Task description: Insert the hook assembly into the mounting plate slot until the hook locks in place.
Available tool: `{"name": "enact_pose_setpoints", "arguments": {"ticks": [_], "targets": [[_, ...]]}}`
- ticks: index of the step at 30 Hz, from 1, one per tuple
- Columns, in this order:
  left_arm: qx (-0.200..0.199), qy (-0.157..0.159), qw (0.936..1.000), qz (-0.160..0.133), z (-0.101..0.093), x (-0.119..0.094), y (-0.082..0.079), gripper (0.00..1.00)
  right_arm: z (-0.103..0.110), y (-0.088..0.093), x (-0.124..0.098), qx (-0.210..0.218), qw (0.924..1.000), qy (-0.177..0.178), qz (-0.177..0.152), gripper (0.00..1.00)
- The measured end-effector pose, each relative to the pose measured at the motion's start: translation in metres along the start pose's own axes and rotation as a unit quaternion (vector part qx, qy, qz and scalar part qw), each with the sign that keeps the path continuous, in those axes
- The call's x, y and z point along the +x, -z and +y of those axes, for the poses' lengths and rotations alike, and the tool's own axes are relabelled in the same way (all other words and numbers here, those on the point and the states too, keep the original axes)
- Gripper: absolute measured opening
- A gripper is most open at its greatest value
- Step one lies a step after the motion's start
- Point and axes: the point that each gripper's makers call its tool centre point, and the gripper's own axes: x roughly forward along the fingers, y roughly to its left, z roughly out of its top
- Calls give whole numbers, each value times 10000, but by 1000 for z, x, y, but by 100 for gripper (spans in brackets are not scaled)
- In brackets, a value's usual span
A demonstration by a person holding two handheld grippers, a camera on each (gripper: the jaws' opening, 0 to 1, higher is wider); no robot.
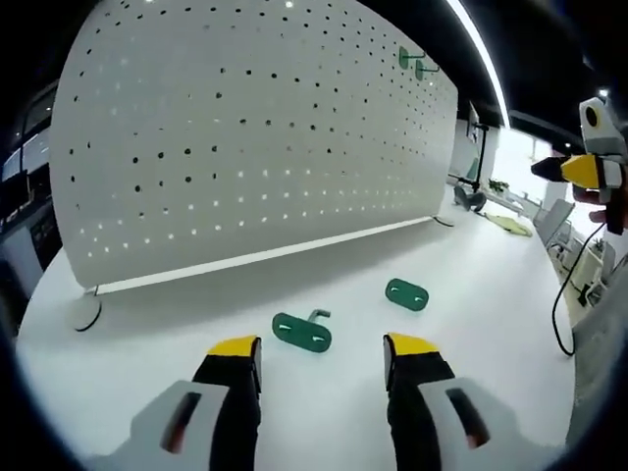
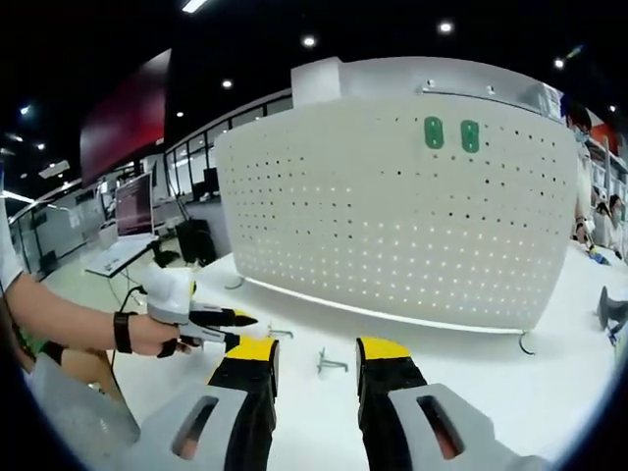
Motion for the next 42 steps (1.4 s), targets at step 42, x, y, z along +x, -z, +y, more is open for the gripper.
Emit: {"name": "enact_pose_setpoints", "arguments": {"ticks": [42], "targets": [[359,131,9992,153,4,25,8,31,-5,11,1,48,9998,41,189,30]]}}
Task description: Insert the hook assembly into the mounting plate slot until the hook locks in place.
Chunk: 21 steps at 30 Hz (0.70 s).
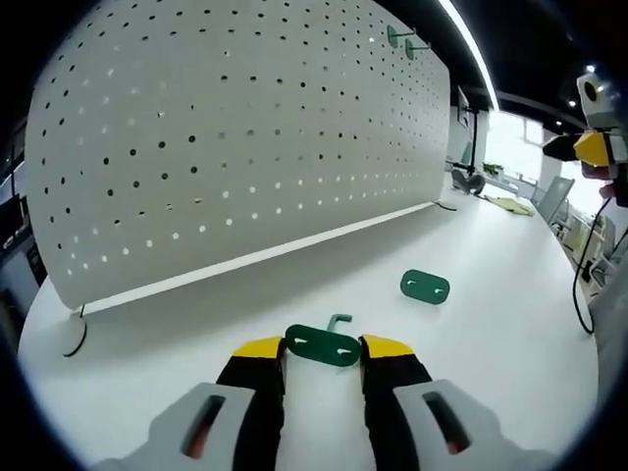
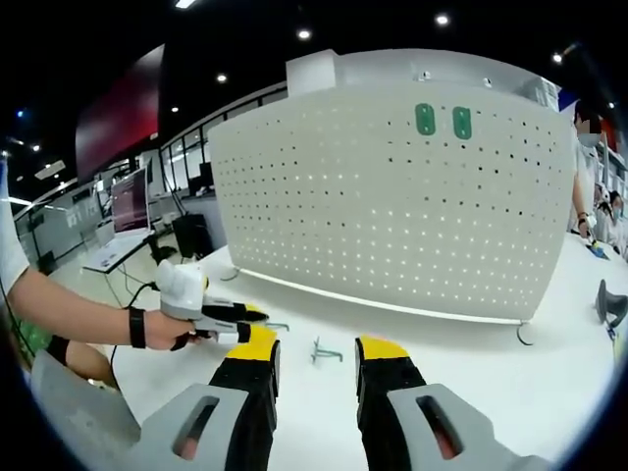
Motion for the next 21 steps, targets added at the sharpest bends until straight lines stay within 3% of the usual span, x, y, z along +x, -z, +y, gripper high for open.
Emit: {"name": "enact_pose_setpoints", "arguments": {"ticks": [6,9,21], "targets": [[-101,48,9999,5,-2,-4,-1,30,2,1,0,28,10000,-25,-13,30],[-417,144,9990,-37,-7,-9,-6,29,2,0,0,49,10000,-26,-42,30],[-963,377,9946,66,-25,-24,-11,29,7,-2,2,82,9998,-124,-138,30]]}}
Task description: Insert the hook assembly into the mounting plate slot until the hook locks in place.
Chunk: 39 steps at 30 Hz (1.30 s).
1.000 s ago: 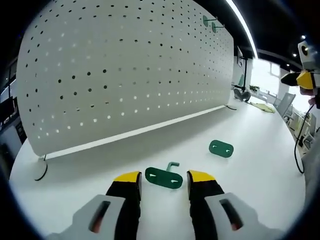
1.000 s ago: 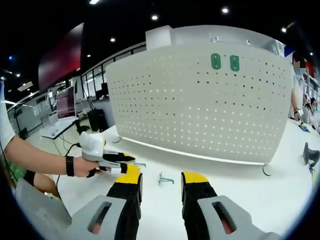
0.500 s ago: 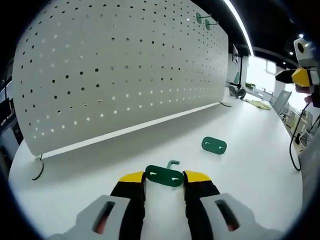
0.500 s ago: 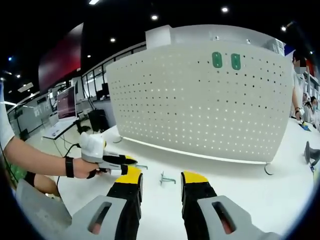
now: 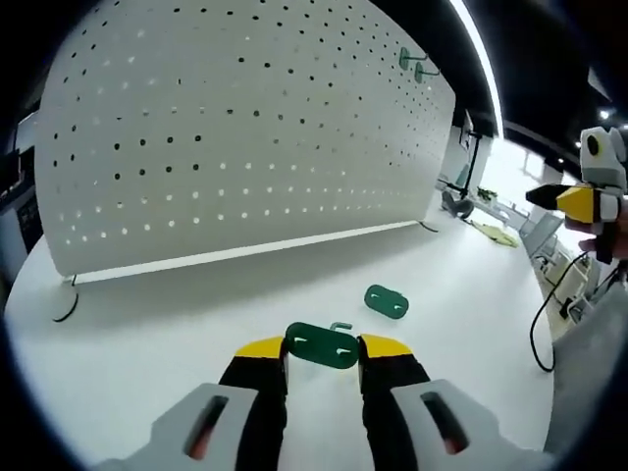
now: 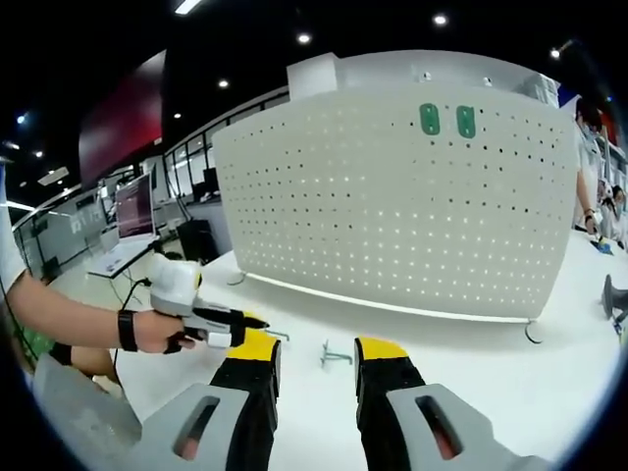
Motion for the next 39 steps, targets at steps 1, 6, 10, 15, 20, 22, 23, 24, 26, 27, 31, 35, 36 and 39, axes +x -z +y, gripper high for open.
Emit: {"name": "enact_pose_setpoints", "arguments": {"ticks": [1,6,10,15,20,22,23,24,26,27,31,35,36,39], "targets": [[-32,10,10000,24,-1,-1,0,29,0,-1,0,22,10000,-6,-18,30],[-48,139,9999,-58,-19,-13,-7,29,2,-2,0,34,10000,-78,-40,30],[-49,221,9997,-89,-29,-21,-11,28,5,-1,-1,28,9999,-147,-52,30],[-216,274,9993,-115,-40,-31,-16,28,6,-1,-4,28,9997,-220,-88,30],[-267,382,9989,-92,-53,-41,-19,28,8,-2,-6,27,9994,-298,-145,30],[-392,526,9977,-182,-61,-46,-24,28,9,-2,-7,33,9993,-339,-164,30],[-440,557,9973,-198,-65,-49,-25,28,11,-2,-8,23,9991,-367,-187,30],[-475,583,9969,-219,-68,-51,-26,28,12,-2,-8,22,9991,-383,-199,30],[-658,713,9949,-282,-76,-56,-29,28,15,-2,-8,15,9988,-441,-222,30],[-689,736,9945,-275,-78,-58,-30,28,17,-1,-8,-1,9987,-466,-226,30],[-777,858,9925,-381,-90,-67,-37,28,21,1,-11,-15,9983,-527,-242,30],[-842,975,9908,-414,-100,-73,-40,28,26,3,-14,-61,9977,-627,-240,30],[-851,1040,9900,-426,-104,-74,-41,28,28,4,-16,-96,9976,-650,-210,30],[-911,1098,9887,-466,-110,-79,-44,28,33,2,-21,-224,9970,-694,-246,30]]}}
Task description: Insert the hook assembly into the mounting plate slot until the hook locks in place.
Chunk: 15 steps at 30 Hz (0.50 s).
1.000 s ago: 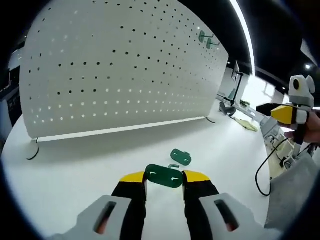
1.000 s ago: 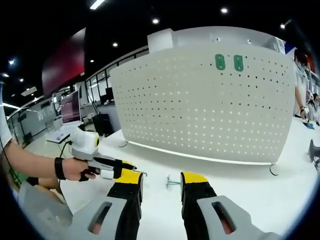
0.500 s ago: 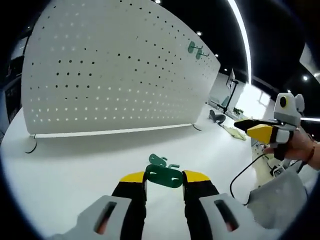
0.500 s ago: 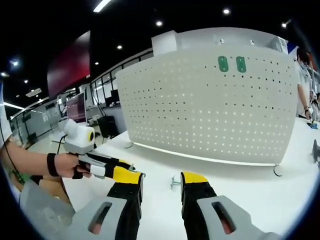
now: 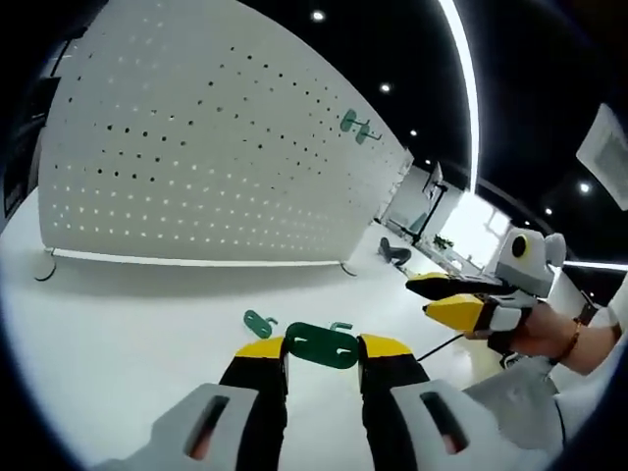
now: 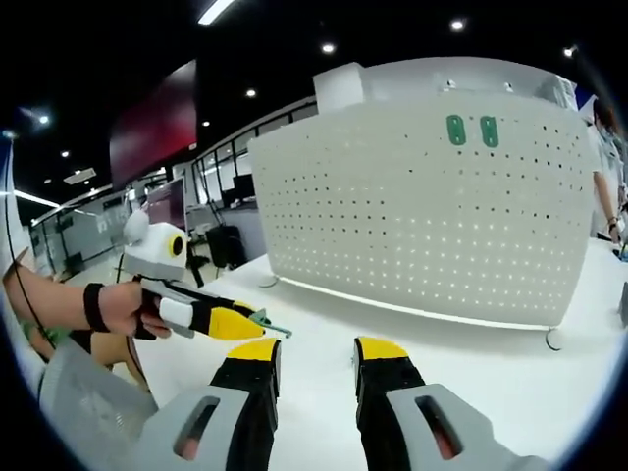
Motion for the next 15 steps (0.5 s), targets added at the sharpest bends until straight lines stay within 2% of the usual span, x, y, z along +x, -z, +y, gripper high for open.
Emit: {"name": "enact_pose_setpoints", "arguments": {"ticks": [3,6,7,10,15], "targets": [[-123,132,9998,-46,-10,-3,-2,28,4,-1,-3,-78,9999,-81,-9,30],[-499,384,9979,-165,-25,-7,-7,28,8,-3,-6,-186,9996,-193,-23,30],[-482,427,9978,-176,-28,-8,-8,28,9,-3,-6,-206,9996,-215,-24,30],[-439,464,9979,-136,-35,-9,-7,28,13,-5,-9,-161,9991,-368,-130,29],[-682,757,9948,-12,-48,-10,-1,28,25,-6,-13,-319,9973,-654,-118,28]]}}
